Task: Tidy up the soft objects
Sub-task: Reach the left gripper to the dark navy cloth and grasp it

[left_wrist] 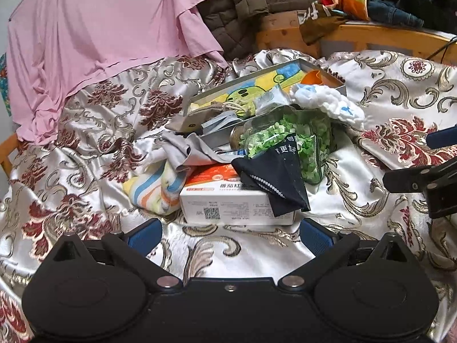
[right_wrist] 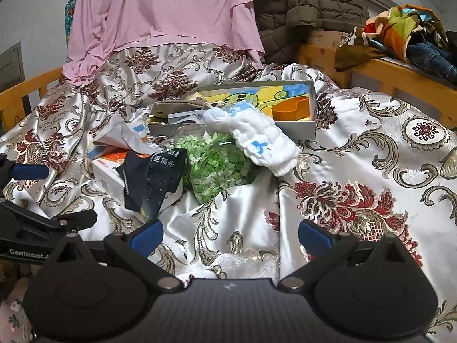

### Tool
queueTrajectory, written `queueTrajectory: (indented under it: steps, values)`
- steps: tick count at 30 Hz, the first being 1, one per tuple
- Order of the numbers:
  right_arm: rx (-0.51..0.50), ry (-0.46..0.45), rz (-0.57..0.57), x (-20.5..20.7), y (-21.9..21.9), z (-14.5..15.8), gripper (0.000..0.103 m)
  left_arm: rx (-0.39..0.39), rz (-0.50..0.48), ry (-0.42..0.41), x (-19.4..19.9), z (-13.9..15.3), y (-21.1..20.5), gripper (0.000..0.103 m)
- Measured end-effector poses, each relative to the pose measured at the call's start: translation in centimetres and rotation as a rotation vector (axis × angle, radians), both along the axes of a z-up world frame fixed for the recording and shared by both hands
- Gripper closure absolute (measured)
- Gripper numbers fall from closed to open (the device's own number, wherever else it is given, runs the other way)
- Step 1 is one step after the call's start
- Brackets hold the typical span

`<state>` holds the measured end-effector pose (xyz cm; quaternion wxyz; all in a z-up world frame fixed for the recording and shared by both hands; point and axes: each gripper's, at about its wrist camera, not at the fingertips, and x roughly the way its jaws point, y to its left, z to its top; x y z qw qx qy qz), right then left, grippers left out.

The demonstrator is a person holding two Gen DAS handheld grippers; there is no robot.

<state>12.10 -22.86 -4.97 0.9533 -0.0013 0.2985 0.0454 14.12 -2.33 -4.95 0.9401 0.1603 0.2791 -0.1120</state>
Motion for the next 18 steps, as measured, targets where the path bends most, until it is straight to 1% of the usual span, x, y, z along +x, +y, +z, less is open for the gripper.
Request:
queueTrajectory:
  steps: [5,8,13,16,18]
  values:
    - [-0.002,-0.008,-0.005,1.1,-0.4,0.1,0.000,0.029,-0.040,-0.007,1.5,0.2,-1.0,0.001]
    - [-0.009,-0.032,-0.011,1.8,-0.7,0.2,0.000,0.059,-0.076,-0.021,2.3,0.5,-2.0,0.001]
    - [0.031,-0.110,0.033,3.0,-1.8,0.5,0.000,0.115,-0.154,-0.016,4.1,0.8,-3.6,0.001]
    - [0.053,-0.155,0.038,4.1,-2.5,0.7,0.000,0.149,-0.191,-0.032,4.9,1.0,-4.6,0.001]
    - [0.068,-0.173,0.038,4.8,-2.9,0.7,0.000,0.179,-0.232,-0.032,5.5,1.0,-5.3,0.001]
